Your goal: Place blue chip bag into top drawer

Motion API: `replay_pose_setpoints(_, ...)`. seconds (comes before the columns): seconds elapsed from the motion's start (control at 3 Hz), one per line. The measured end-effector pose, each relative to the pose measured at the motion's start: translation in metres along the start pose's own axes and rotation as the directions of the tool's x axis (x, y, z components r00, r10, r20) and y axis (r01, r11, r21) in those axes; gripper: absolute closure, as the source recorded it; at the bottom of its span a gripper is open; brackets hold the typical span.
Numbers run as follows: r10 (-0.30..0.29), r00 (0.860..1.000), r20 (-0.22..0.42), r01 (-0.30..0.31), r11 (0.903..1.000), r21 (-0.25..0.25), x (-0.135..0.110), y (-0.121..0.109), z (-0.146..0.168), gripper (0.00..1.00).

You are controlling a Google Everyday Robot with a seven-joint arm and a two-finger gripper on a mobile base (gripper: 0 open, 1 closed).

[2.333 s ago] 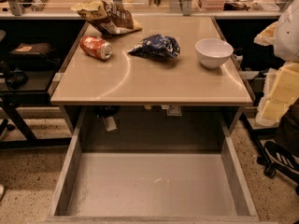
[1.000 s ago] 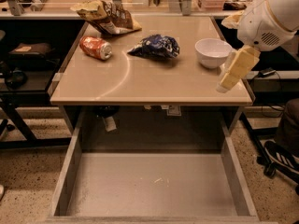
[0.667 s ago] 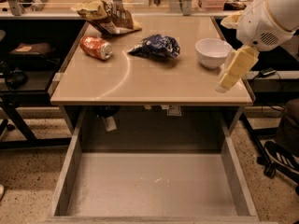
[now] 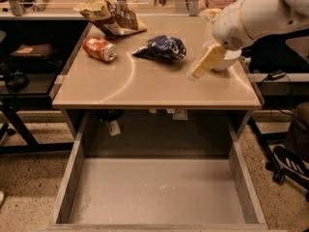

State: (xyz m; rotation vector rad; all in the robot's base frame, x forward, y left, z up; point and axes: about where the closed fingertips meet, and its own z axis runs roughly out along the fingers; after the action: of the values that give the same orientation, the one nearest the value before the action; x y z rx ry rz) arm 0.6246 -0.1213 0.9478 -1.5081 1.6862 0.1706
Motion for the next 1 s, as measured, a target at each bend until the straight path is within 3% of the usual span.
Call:
replay_pose_setpoints(0.33, 0.001, 0.992, 0.129, -0.007, 0.9989, 0.046, -0.005, -0.025, 0.035, 0.0)
replay_pose_setpoints(0.67, 0.012, 0.982, 0.19, -0.023, 0.9982, 0.055, -0.001, -0.045, 0.071, 0.0)
replay_pose_setpoints(1.0, 0.027, 0.983, 0.18, -0.035, 0.9985, 0.042, 0.005, -0.054, 0.109, 0.0)
